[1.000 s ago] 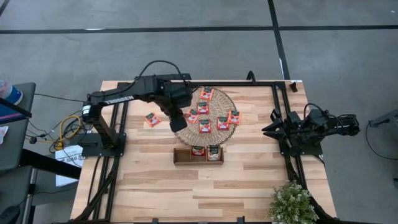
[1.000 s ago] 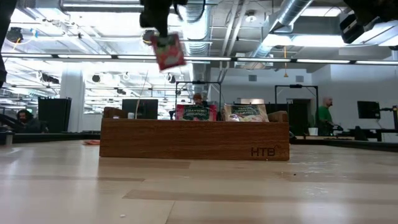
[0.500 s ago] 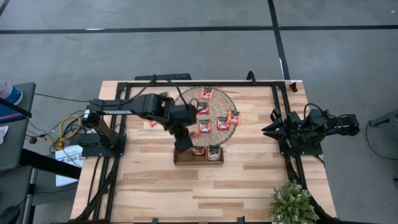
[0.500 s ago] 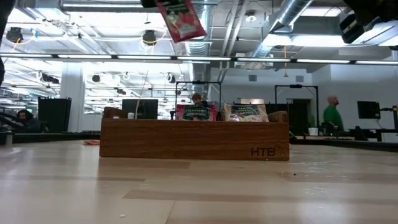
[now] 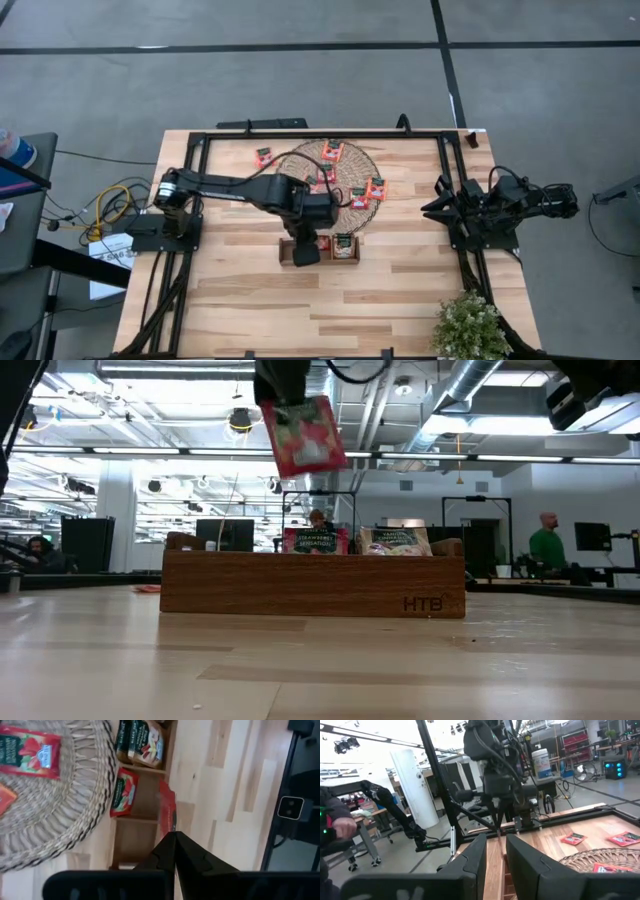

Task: Pick & Place Tea
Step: Put the red tea bag into the middle section of the wooden organizer

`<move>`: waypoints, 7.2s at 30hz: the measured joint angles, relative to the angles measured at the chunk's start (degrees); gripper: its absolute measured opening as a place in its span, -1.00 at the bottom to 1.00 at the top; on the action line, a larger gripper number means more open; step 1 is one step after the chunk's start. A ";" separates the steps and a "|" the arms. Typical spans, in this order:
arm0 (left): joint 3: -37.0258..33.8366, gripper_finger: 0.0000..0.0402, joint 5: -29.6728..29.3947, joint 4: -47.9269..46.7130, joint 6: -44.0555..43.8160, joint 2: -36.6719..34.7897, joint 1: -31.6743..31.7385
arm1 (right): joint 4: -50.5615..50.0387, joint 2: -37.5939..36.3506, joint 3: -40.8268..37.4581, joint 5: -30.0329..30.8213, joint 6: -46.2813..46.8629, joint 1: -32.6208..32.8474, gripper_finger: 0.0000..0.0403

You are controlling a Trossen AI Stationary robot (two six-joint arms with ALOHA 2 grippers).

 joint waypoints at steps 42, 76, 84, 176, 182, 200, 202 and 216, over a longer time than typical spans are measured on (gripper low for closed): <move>-0.09 -1.00 9.04 1.82 13.38 9.67 4.17 | -0.34 0.02 0.00 -1.57 0.61 0.02 -0.67; -4.92 -1.00 6.70 3.07 17.27 9.75 7.11 | -0.66 0.02 0.00 -2.95 -0.07 0.02 -0.67; -4.92 -1.00 6.61 3.83 18.49 9.75 7.23 | -0.66 0.02 0.00 -2.89 -0.04 0.02 -0.67; -4.00 -0.31 -5.25 20.81 20.04 -0.19 28.40 | -0.59 0.02 0.02 -2.54 4.04 0.00 -0.67; -4.02 -0.31 -2.61 20.40 15.02 2.08 32.15 | -0.74 0.02 0.00 3.13 4.04 -0.02 -0.67; -4.00 0.05 -2.24 25.42 26.01 6.87 33.73 | -1.90 0.02 -0.02 7.91 4.04 -0.02 -0.67; -4.00 0.10 -1.42 25.47 28.90 7.84 34.14 | -1.90 0.02 -0.02 7.91 4.06 -0.02 -0.67; -4.02 0.09 0.68 22.09 37.60 10.93 38.39 | -1.68 0.02 -0.02 8.15 4.52 -0.02 -0.67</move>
